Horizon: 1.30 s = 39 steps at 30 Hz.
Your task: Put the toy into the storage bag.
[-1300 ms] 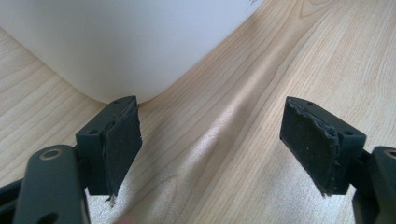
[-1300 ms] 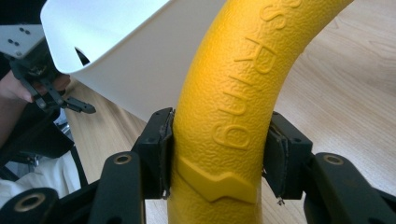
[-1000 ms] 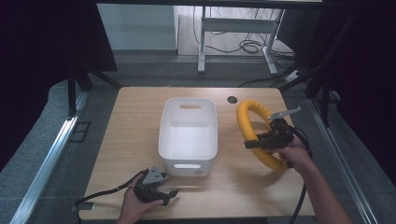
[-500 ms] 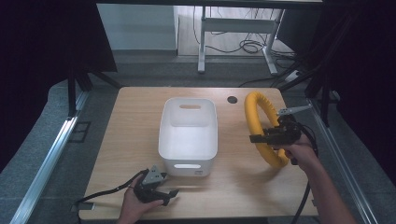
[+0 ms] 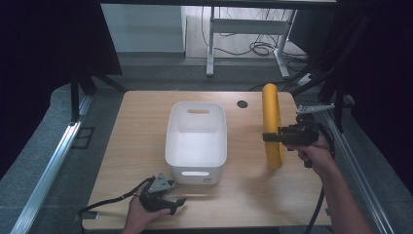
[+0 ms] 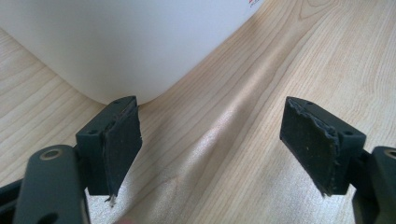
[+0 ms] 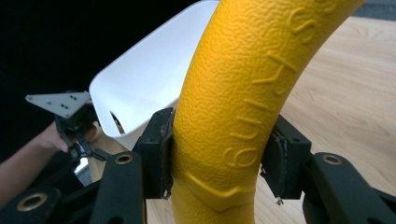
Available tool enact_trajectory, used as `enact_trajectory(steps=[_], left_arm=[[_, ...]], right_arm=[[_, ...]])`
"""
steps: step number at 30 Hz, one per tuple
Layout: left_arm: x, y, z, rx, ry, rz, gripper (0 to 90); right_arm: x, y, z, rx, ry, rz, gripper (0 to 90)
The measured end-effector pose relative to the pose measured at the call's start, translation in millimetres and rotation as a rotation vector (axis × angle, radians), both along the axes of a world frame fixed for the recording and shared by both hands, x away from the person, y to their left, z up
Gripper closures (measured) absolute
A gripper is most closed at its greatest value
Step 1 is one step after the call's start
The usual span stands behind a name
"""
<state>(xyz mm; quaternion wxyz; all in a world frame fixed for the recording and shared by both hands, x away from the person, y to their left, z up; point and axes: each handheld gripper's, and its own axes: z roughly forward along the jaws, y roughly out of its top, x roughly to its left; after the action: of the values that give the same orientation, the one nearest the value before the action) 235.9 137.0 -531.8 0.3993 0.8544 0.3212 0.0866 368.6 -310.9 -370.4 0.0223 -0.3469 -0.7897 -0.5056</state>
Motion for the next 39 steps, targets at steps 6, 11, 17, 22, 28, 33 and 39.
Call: enact_trajectory(steps=[6, 11, 17, 22, 28, 33, 39], left_arm=[[0.1, -0.2, -0.5, 0.0, 0.001, 0.0, 20.7], [-0.1, -0.6, -0.8, -0.002, 0.002, -0.001, 20.7], [0.2, -0.9, -1.4, 0.001, 0.004, -0.005, 20.7], [0.2, -1.1, -1.8, 0.001, 0.005, -0.006, 20.7], [0.2, -1.1, -1.9, 0.004, 0.008, -0.008, 20.7], [0.4, -1.6, -2.6, 0.008, 0.012, -0.013, 20.7], [0.4, -1.6, -2.7, 0.007, 0.012, -0.013, 20.7]], right_arm=[[-1.8, 8.3, 5.2, 0.057, -0.021, -0.004, 49.8], [-4.3, 15.1, 8.9, 0.089, -0.055, -0.026, 49.8], [-7.6, 22.2, 13.4, 0.136, -0.084, -0.047, 49.6], [-11.3, 30.8, 13.6, 0.16, -0.122, -0.063, 49.5], [-17.2, 39.6, 13.1, 0.195, -0.174, -0.107, 49.4], [-21.4, 46.0, 12.5, 0.207, -0.221, -0.138, 49.4], [-25.8, 54.2, 10.7, 0.221, -0.271, -0.202, 49.3]])
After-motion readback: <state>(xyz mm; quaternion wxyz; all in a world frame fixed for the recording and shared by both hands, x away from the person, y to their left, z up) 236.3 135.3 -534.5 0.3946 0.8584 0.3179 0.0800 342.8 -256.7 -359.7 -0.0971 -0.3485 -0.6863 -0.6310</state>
